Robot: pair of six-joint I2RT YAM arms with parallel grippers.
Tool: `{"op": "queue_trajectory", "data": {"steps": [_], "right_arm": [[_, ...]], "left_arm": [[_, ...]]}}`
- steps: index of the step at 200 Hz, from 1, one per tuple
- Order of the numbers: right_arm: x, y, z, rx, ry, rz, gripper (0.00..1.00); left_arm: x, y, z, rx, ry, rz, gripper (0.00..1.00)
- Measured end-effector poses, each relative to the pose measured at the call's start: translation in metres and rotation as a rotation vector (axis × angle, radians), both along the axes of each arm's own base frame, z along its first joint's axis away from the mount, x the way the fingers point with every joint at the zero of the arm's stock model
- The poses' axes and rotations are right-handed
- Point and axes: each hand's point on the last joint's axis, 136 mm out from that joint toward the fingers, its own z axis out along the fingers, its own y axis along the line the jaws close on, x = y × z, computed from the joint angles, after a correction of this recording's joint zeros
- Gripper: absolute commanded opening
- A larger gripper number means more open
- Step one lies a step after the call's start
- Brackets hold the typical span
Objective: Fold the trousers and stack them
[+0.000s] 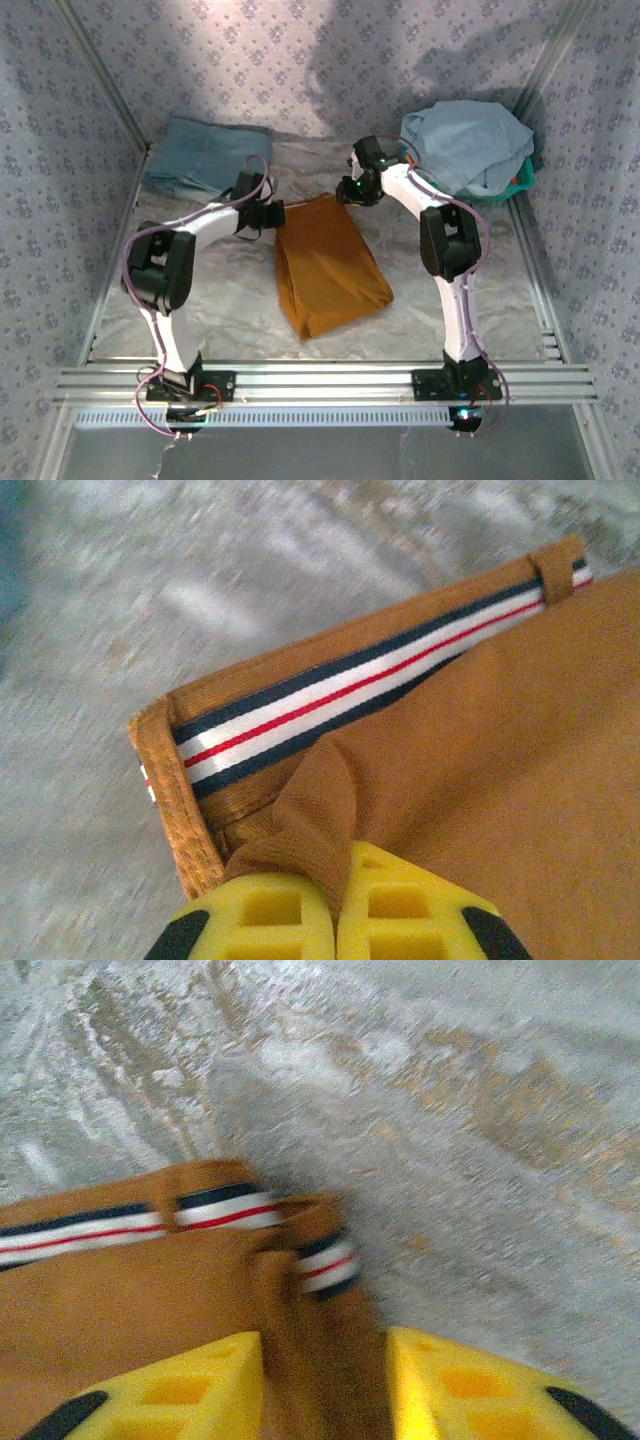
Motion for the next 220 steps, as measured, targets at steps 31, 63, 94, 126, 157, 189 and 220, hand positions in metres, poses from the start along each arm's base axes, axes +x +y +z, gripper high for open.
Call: {"op": "queue_trajectory", "data": {"steps": [31, 63, 94, 126, 157, 189, 220], "right_arm": [[-0.005, -0.018, 0.008, -0.054, -0.002, -0.035, 0.53], [-0.058, -0.017, 0.053, -0.081, -0.052, -0.055, 0.51], [-0.148, 0.03, 0.078, -0.013, -0.082, 0.036, 0.38], [-0.237, 0.069, 0.018, -0.036, 0.072, 0.175, 0.35], [-0.283, 0.05, -0.032, -0.101, 0.21, 0.174, 0.38], [-0.281, 0.048, -0.04, -0.083, 0.232, 0.165, 0.44], [-0.266, 0.027, -0.044, -0.101, 0.241, 0.136, 0.46]], "left_arm": [[-0.04, 0.028, -0.002, 0.03, 0.02, 0.083, 0.73], [-0.076, 0.044, 0.016, 0.066, 0.007, 0.126, 0.79], [-0.066, 0.073, 0.061, 0.09, -0.084, 0.226, 0.8], [-0.02, 0.078, 0.098, 0.091, -0.153, 0.272, 0.76], [0.013, 0.033, 0.084, 0.116, -0.148, 0.155, 0.7], [0.004, 0.0, 0.01, 0.178, -0.029, 0.042, 0.64], [-0.024, 0.016, -0.038, 0.202, 0.043, 0.055, 0.6]]}}
